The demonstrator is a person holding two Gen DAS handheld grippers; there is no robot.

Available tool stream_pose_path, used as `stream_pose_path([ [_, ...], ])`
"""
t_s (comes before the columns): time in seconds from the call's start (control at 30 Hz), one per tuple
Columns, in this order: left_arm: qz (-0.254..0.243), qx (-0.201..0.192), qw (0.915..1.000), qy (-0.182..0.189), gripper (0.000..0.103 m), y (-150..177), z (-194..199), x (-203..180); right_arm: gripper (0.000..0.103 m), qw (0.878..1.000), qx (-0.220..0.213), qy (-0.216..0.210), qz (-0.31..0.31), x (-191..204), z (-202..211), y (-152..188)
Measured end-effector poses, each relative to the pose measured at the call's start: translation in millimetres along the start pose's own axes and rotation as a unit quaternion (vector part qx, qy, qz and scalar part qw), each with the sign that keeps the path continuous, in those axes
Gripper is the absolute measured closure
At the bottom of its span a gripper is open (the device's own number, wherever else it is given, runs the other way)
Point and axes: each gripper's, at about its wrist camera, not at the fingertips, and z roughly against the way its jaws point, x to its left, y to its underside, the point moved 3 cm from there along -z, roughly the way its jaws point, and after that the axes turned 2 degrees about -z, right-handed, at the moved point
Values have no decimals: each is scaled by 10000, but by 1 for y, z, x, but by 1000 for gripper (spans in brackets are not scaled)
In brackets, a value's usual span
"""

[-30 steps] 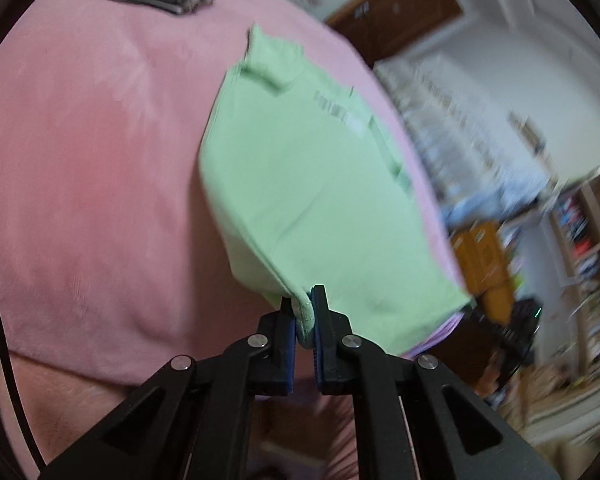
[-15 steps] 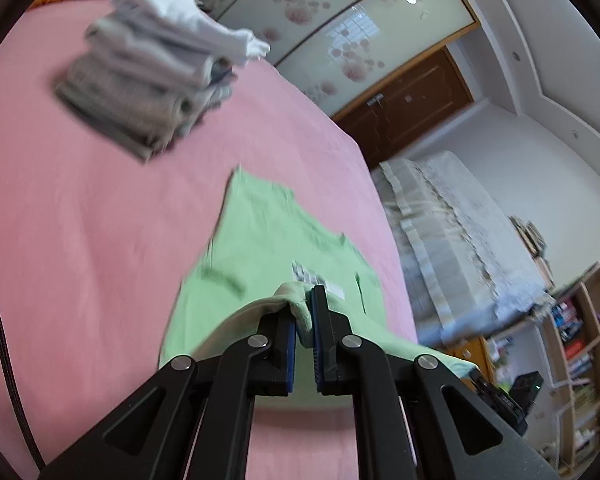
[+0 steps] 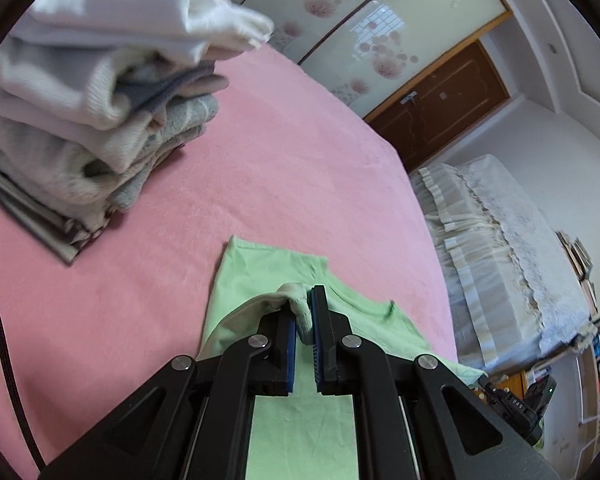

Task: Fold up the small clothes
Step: 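Lift the hem with both tools and fold it toward the collar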

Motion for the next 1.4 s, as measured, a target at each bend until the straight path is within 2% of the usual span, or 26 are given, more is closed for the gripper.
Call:
stream_pose_path([
  [0.3, 485, 321, 9965, -603, 98, -4, -83, 36, 98, 9977, 340, 435, -383, -18, -81, -12],
  [0.5, 749, 290, 9937, -780, 98, -9, -105, 53, 98, 9941, 502, 831, -491, -29, -116, -14],
  [0.7, 585, 232, 9930, -1001, 95, -9, -119, 49, 97, 9919, 568, 892, -702, -34, -131, -21],
  [0.77, 671, 189, 9931, -948, 89, -10, -119, 48, 91, 9919, 566, 799, -803, -34, -130, -25],
  [0.83, 731, 113, 9935, -860, 80, -12, -114, 45, 70, 9925, 417, 592, -988, -36, -122, -33],
  [0.9, 742, -62, 9938, -830, 68, -14, -108, 42, 57, 9922, 177, 482, -1134, -38, -112, -39],
  [0.93, 740, -151, 9934, -859, 57, -15, -105, 41, 52, 9919, 29, 456, -1184, -39, -105, -43],
  [0.97, 718, -234, 9927, -938, 49, -16, -102, 39, 51, 9917, -55, 468, -1195, -38, -101, -46],
  [1.03, 561, -420, 9914, -1106, 46, -17, -95, 33, 50, 9926, -130, 538, -1078, -36, -93, -50],
  [1.1, 299, -436, 9915, -1189, 46, -17, -91, 23, 50, 9949, -111, 737, -679, -27, -88, -49],
  [1.23, -647, -387, 9878, -1361, 46, -1, -75, -1, 52, 9921, 50, 1195, 384, -3, -82, -37],
  [1.27, -917, -377, 9854, -1382, 46, 4, -71, -8, 55, 9909, 81, 1231, 538, -1, -81, -33],
  [1.4, -2086, -81, 9684, -1366, 43, 33, -62, -31, 80, 9824, 437, 1250, 1314, 17, -82, -2],
])
